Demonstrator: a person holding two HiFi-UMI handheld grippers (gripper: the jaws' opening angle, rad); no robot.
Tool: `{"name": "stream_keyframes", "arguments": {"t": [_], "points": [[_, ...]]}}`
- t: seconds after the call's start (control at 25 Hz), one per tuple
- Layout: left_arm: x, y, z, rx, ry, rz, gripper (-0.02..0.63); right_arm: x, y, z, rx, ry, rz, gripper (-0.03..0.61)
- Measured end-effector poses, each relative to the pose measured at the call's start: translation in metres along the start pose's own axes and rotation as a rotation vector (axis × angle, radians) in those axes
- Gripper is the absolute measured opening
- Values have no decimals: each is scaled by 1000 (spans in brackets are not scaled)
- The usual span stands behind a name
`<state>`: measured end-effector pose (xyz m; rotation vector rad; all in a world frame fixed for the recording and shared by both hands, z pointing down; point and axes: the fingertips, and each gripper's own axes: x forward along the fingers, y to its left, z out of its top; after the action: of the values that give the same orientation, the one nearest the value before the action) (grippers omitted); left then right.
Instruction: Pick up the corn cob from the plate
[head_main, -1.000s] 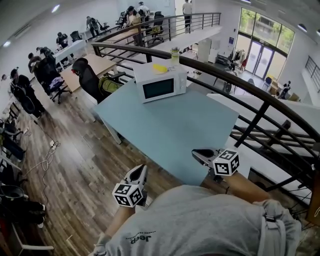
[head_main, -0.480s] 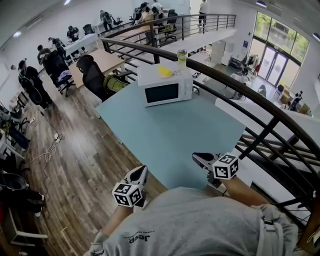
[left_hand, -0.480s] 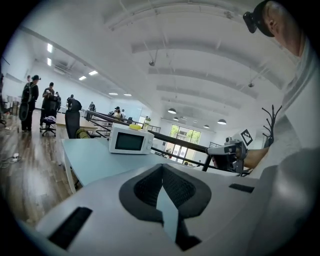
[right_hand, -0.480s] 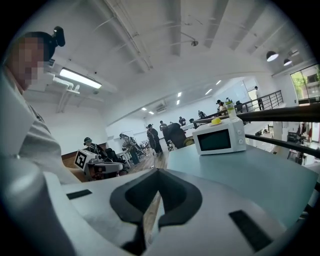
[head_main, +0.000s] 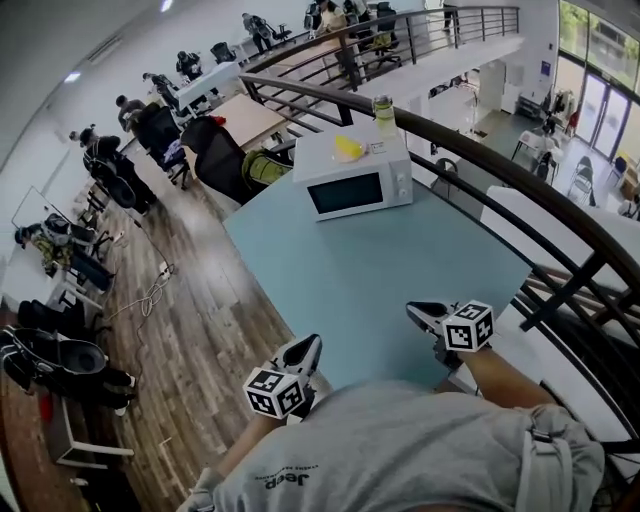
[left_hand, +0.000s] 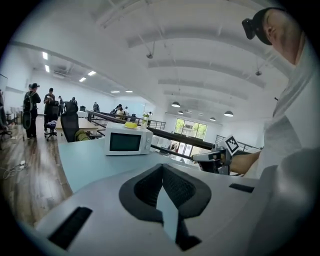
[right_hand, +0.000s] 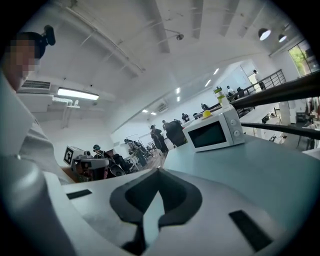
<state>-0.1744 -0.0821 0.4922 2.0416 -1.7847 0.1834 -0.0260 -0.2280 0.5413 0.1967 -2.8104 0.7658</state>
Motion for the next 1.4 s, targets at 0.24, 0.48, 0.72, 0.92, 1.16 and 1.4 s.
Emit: {"name": "stream_keyframes", "arguments": {"t": [0.24, 0.48, 0.72, 0.92, 1.16, 1.4], "points": [[4, 55, -23, -23, 58, 21, 18, 49, -8, -14, 45, 25, -29, 15], [42, 72, -13, -15, 42, -118, 18, 68, 17, 6, -34, 12, -62, 15], [78, 42, 2, 10, 34, -241, 18, 15, -4, 4, 21, -22, -189, 15], [83, 11, 11, 24, 54, -257, 18, -31, -22, -5, 90, -62, -238, 15], [93, 10, 14, 51, 87, -211, 18, -29, -51, 0, 108, -105, -208, 15], [87, -7, 26, 66, 98, -180, 18, -40, -60, 3, 135, -123, -179, 15]]}}
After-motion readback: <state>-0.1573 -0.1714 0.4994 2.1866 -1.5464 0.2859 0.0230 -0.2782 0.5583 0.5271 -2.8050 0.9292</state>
